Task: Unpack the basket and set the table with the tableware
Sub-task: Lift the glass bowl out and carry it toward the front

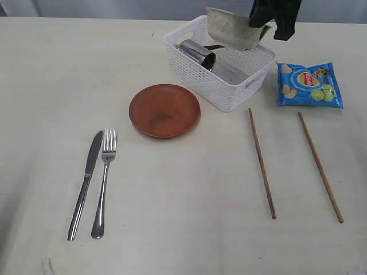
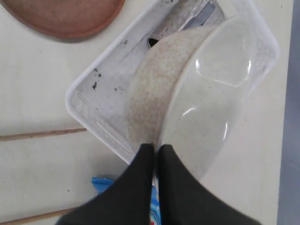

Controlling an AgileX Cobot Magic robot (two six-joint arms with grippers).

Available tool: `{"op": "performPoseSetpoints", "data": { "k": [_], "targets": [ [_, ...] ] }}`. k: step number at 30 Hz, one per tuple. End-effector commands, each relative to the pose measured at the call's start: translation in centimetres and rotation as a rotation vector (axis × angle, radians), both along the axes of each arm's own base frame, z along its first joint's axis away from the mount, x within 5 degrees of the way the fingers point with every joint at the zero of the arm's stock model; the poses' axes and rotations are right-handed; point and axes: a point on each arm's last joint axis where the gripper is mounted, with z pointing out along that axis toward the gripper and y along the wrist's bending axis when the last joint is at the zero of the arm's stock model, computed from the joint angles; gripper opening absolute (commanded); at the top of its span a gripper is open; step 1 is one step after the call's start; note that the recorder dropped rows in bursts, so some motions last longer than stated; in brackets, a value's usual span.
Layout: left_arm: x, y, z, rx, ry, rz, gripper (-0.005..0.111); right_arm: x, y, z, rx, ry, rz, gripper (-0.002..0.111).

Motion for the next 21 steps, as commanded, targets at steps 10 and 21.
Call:
{"op": "performPoseSetpoints", "data": {
  "k": [10,21],
  "targets": [
    [0.0,0.0,0.0,-0.004,-0.008,0.002,0.0,-2.9,1.6,2.3,0.065,0.062,0.019,0.0],
    [0.0,0.0,0.0,-0.004,-0.008,0.002,0.0,-7.7,0.8,4.2,0.055,0.079,-0.023,0.0]
  ]
}}
